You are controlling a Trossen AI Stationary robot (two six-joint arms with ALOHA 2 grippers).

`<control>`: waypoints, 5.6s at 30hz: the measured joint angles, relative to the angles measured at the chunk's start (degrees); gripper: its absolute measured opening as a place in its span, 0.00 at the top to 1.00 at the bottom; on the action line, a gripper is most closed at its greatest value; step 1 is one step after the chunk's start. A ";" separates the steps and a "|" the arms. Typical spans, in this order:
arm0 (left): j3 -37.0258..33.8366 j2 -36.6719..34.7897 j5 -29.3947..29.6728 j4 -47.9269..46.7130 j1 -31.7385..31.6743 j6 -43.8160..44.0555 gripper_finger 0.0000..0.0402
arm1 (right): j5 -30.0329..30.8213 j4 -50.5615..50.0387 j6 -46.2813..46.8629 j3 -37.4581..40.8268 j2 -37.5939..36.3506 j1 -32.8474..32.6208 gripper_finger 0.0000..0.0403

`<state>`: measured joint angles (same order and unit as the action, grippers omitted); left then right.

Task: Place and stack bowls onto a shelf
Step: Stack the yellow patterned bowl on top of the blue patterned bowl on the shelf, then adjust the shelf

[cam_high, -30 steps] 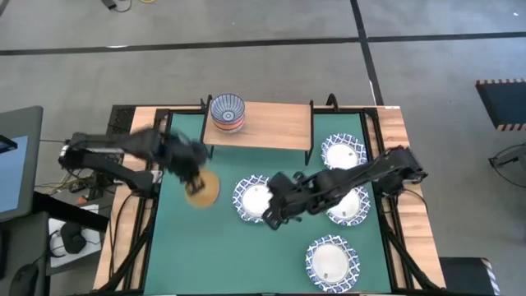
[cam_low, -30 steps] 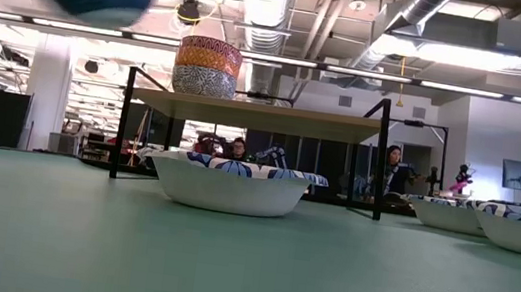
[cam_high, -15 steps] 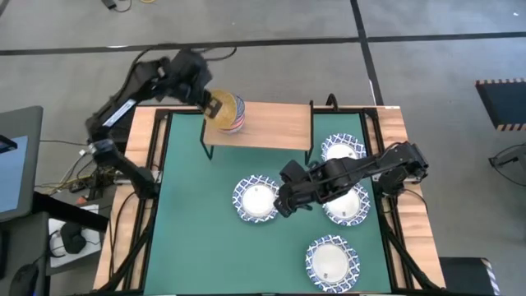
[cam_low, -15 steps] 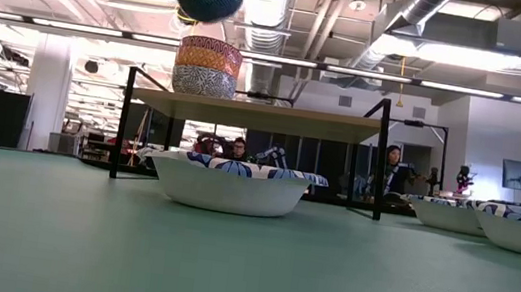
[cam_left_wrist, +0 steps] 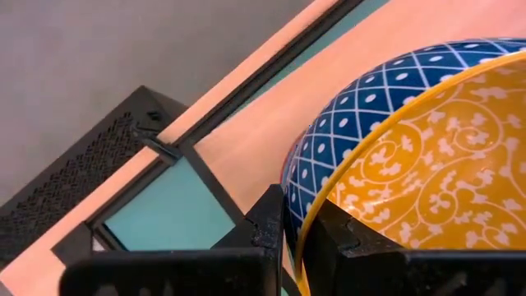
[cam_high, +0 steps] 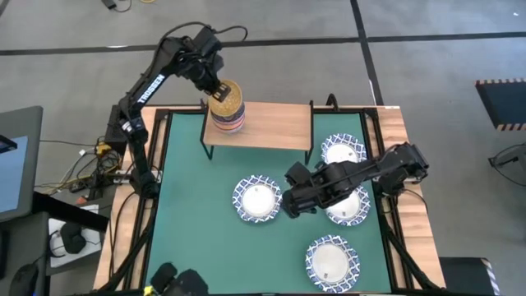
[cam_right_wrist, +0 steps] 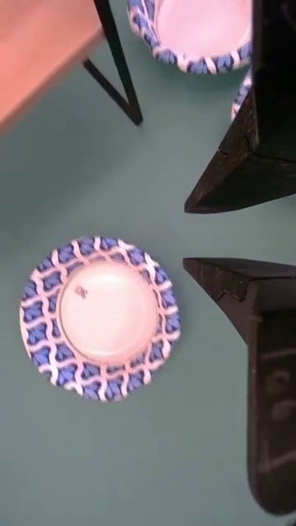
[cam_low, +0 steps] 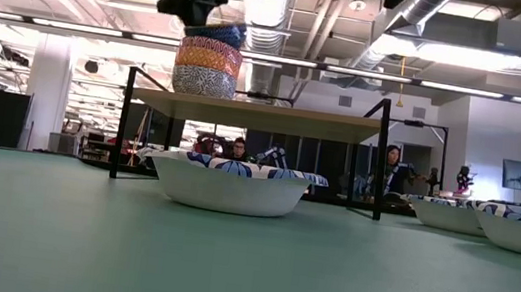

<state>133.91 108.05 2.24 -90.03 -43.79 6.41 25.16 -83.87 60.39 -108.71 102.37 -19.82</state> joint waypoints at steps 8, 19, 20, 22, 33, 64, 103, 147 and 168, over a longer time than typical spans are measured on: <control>-0.11 0.68 -7.32 0.00 -0.70 -1.44 0.89 | 0.47 -0.34 -3.54 -0.02 0.00 1.65 0.70; 1.14 0.64 -5.20 0.10 -0.88 0.33 0.64 | 0.38 -1.85 -4.78 -0.02 0.02 2.35 0.63; 1.14 0.60 -4.08 0.08 -0.89 0.33 0.64 | 0.33 -2.09 -4.78 -0.02 0.02 2.35 0.62; 1.14 0.47 -1.40 0.06 -0.95 0.30 0.63 | 0.27 -2.76 -4.80 -0.02 0.02 2.35 0.61; 1.05 -1.24 -1.60 0.15 -0.25 -0.95 0.63 | 11.45 -1.56 -8.07 0.75 0.07 6.27 0.61; -5.79 -5.64 2.25 0.31 0.29 0.93 0.63 | -12.86 51.08 -43.21 0.79 8.67 41.20 0.70; -4.87 -5.85 4.10 11.79 10.83 -4.98 0.63 | -15.36 46.99 -49.26 0.83 8.94 40.18 0.70; -2.25 0.33 14.78 0.05 6.32 -4.21 0.63 | -13.37 37.40 -48.41 0.79 1.70 40.78 0.70; -7.28 -5.34 15.07 0.00 5.71 -3.06 0.63 | -13.02 36.29 -48.25 0.81 -1.86 40.88 0.70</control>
<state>126.63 102.71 17.31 -90.03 -38.09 3.35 12.14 -47.58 12.14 -107.90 100.51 21.06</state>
